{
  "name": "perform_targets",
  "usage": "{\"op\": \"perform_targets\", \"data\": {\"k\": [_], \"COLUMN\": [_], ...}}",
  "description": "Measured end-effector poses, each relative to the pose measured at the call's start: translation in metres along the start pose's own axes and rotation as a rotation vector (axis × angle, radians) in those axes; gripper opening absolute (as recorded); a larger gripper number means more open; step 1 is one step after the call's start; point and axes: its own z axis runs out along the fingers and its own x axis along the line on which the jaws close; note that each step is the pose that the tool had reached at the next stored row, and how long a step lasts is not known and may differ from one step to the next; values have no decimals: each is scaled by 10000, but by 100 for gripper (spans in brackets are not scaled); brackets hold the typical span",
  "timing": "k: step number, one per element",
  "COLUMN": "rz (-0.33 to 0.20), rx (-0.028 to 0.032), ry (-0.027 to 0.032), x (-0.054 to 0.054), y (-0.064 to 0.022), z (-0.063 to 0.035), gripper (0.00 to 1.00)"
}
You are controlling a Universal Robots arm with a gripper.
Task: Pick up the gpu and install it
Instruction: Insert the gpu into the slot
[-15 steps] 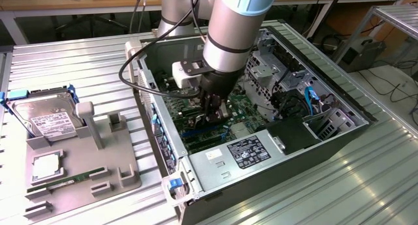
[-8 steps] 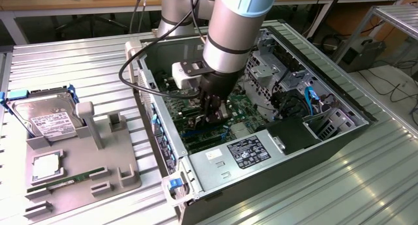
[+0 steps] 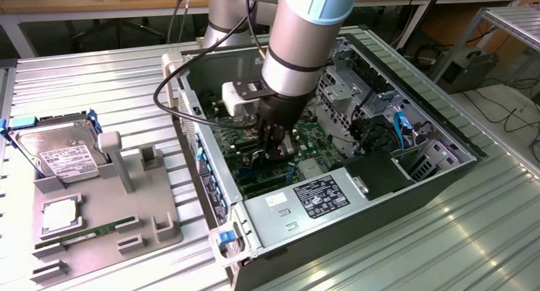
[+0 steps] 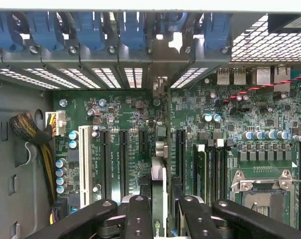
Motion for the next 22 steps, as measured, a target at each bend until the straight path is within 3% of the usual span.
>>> {"op": "perform_targets", "data": {"k": [9,10,12,14,22], "rz": [1,4,3,2,2], "rx": [-26,-17,-24,-25,-24], "ry": [2,-20,5,6,6], "x": [-5,-7,-6,-5,-7], "y": [-1,0,-1,-1,1], "z": [24,33,24,23,-8], "gripper": [26,27,33,46,46]}}
